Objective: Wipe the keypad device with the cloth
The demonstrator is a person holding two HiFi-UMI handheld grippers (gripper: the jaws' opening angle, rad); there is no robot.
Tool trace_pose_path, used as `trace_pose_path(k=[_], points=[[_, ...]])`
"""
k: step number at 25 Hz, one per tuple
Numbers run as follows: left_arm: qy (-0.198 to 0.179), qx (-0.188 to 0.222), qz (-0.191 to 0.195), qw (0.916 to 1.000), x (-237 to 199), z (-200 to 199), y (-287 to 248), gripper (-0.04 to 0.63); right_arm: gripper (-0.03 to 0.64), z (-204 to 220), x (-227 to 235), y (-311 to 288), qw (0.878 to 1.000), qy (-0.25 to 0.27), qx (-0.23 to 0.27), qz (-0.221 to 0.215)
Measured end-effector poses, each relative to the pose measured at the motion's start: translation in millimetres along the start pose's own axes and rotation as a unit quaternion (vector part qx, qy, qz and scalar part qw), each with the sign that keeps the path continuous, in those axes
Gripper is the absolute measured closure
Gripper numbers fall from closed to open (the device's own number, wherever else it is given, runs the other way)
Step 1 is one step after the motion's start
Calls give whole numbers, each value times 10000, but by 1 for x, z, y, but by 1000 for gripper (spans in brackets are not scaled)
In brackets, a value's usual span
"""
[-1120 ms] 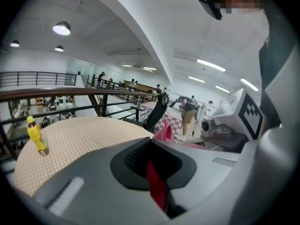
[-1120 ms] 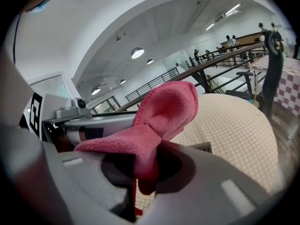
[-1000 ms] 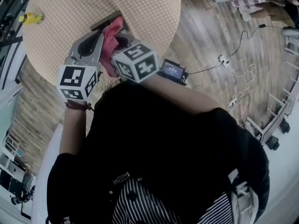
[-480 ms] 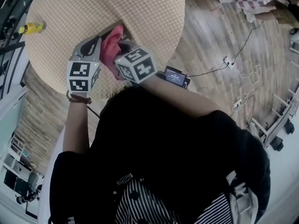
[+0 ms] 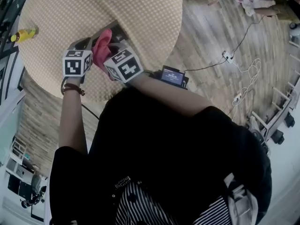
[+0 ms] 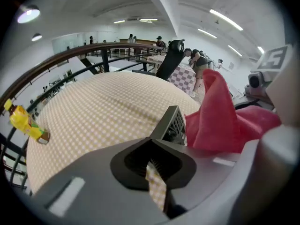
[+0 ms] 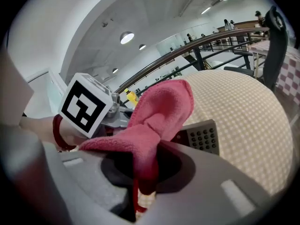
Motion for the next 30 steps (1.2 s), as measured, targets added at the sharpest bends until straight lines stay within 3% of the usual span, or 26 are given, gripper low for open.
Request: trace_pose_path(k=[3,11,30], points=[[109,-47,88,9999,-1,3,-8,592,552,6,2,-8,10000,9,-97,-11],[-146,-379,81,9991,4,-2,-14,592,551,23,17,-26,9996,10,-269,98],[-374,-706,-1,9968,22,-10,-20,607,551,25,39,-46,9997,-103,-78,210]])
Point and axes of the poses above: the fingertips, and each gripper's own axes: y backward along the fingers, x to its right, z out of its underside, the point moved 7 cm from there along y, backward along the fingers, and after that the axes turned 7 degrees about x, right-handed, at the moved point
